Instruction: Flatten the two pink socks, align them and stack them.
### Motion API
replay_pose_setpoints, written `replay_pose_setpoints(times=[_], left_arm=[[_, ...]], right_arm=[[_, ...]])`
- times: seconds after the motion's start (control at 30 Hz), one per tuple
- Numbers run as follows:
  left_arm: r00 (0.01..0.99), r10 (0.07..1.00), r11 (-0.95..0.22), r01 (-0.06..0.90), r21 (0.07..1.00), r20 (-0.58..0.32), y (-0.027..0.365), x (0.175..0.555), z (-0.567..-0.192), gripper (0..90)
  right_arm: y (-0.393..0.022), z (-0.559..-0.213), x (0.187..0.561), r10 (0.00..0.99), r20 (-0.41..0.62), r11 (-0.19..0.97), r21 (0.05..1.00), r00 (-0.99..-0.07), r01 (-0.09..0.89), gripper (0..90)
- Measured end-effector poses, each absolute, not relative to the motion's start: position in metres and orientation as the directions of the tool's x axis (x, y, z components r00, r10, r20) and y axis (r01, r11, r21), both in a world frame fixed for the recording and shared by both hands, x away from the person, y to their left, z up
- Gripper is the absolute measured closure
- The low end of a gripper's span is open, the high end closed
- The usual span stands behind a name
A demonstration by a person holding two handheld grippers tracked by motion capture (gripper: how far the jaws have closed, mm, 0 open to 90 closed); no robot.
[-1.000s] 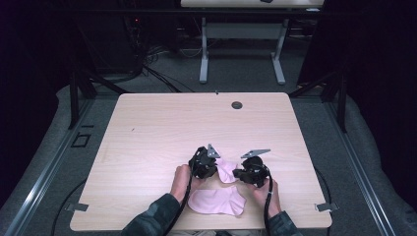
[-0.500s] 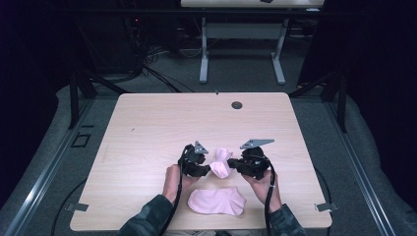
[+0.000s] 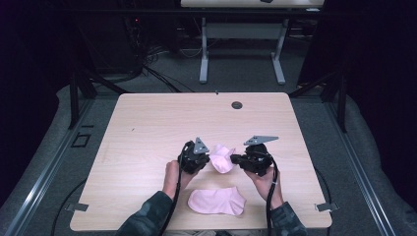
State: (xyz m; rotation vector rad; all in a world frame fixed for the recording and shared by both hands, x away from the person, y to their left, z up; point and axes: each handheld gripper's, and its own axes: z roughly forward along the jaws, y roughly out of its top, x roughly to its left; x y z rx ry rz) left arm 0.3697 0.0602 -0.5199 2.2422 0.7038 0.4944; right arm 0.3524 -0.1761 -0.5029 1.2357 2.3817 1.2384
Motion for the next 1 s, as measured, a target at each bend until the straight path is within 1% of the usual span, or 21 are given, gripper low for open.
replay_pose_setpoints(times=[0.07, 0.1, 0.13, 0.17, 0.2, 0.23, 0.27, 0.3, 0.33, 0.37, 0.4, 0.43, 0.5, 0.57, 0.6, 0.67, 0.8, 0.9, 1.0], left_arm=[[0.777, 0.599, -0.622, 0.296, 0.725, 0.196, 0.062, 0.361, -0.498, 89.4], [0.777, 0.599, -0.622, 0.296, 0.725, 0.196, 0.062, 0.361, -0.498, 89.3], [0.787, 0.568, -0.659, 0.261, 0.706, 0.239, 0.059, 0.355, -0.484, 89.1], [0.803, 0.547, -0.672, 0.252, 0.696, 0.237, 0.055, 0.352, -0.482, 88.7], [0.818, 0.525, -0.700, 0.258, 0.666, 0.235, 0.049, 0.351, -0.484, 86.5], [0.836, 0.500, -0.717, 0.254, 0.649, 0.225, 0.045, 0.351, -0.489, 81.9], [0.846, 0.492, -0.723, 0.265, 0.639, 0.206, 0.043, 0.352, -0.494, 79.2], [0.847, 0.501, -0.717, 0.291, 0.633, 0.179, 0.042, 0.354, -0.501, 74.2], [0.846, 0.518, -0.695, 0.330, 0.639, 0.126, 0.044, 0.358, -0.509, 68.1], [0.842, 0.533, -0.672, 0.361, 0.647, 0.083, 0.049, 0.362, -0.514, 66.4], [0.829, 0.557, -0.642, 0.399, 0.655, 0.042, 0.053, 0.365, -0.519, 62.7], [0.817, 0.577, -0.622, 0.425, 0.658, 0.018, 0.058, 0.370, -0.522, 56.6], [0.793, 0.609, -0.590, 0.469, 0.658, -0.018, 0.067, 0.376, -0.526, 53.2], [0.765, 0.643, -0.563, 0.510, 0.651, -0.044, 0.076, 0.382, -0.528, 46.9], [0.749, 0.661, -0.548, 0.524, 0.652, -0.047, 0.079, 0.384, -0.529, 46.3], [0.730, 0.679, -0.528, 0.554, 0.643, -0.072, 0.084, 0.387, -0.532, 42.7], [0.702, 0.705, -0.500, 0.589, 0.635, -0.096, 0.090, 0.391, -0.536, 40.3], [0.690, 0.714, -0.481, 0.608, 0.631, -0.121, 0.092, 0.393, -0.538, 40.3], [0.678, 0.715, -0.462, 0.641, 0.613, -0.169, 0.095, 0.400, -0.545, 43.0]], right_arm=[[-0.173, -0.501, 0.356, 0.749, 0.185, 0.310, 0.750, -0.636, 0.584, 87.4], [-0.172, -0.501, 0.358, 0.752, 0.175, 0.319, 0.747, -0.635, 0.583, 87.3], [-0.171, -0.502, 0.359, 0.754, 0.176, 0.313, 0.750, -0.632, 0.583, 87.3], [-0.171, -0.503, 0.360, 0.756, 0.178, 0.312, 0.748, -0.630, 0.586, 87.3], [-0.172, -0.506, 0.362, 0.761, 0.169, 0.322, 0.739, -0.626, 0.592, 87.3], [-0.173, -0.511, 0.364, 0.772, 0.156, 0.334, 0.725, -0.616, 0.602, 87.3], [-0.175, -0.516, 0.367, 0.777, 0.155, 0.343, 0.709, -0.610, 0.617, 87.3], [-0.178, -0.521, 0.369, 0.777, 0.160, 0.348, 0.697, -0.609, 0.627, 87.3], [-0.182, -0.529, 0.371, 0.775, 0.168, 0.351, 0.687, -0.609, 0.636, 87.2], [-0.185, -0.537, 0.374, 0.772, 0.164, 0.376, 0.661, -0.614, 0.650, 87.1], [-0.188, -0.542, 0.376, 0.775, 0.161, 0.385, 0.646, -0.611, 0.659, 86.9], [-0.190, -0.547, 0.377, 0.766, 0.165, 0.396, 0.640, -0.621, 0.658, 86.5], [-0.193, -0.552, 0.379, 0.766, 0.145, 0.414, 0.634, -0.626, 0.654, 85.7], [-0.194, -0.553, 0.380, 0.765, 0.131, 0.422, 0.636, -0.630, 0.646, 82.6], [-0.195, -0.553, 0.380, 0.770, 0.133, 0.411, 0.646, -0.625, 0.644, 81.2], [-0.197, -0.552, 0.381, 0.773, 0.129, 0.410, 0.645, -0.621, 0.644, 73.5], [-0.200, -0.549, 0.377, 0.776, 0.118, 0.402, 0.665, -0.620, 0.630, 66.3], [-0.201, -0.549, 0.374, 0.783, 0.113, 0.408, 0.650, -0.612, 0.641, 64.1], [-0.199, -0.553, 0.374, 0.783, 0.114, 0.418, 0.632, -0.612, 0.652, 63.1]])
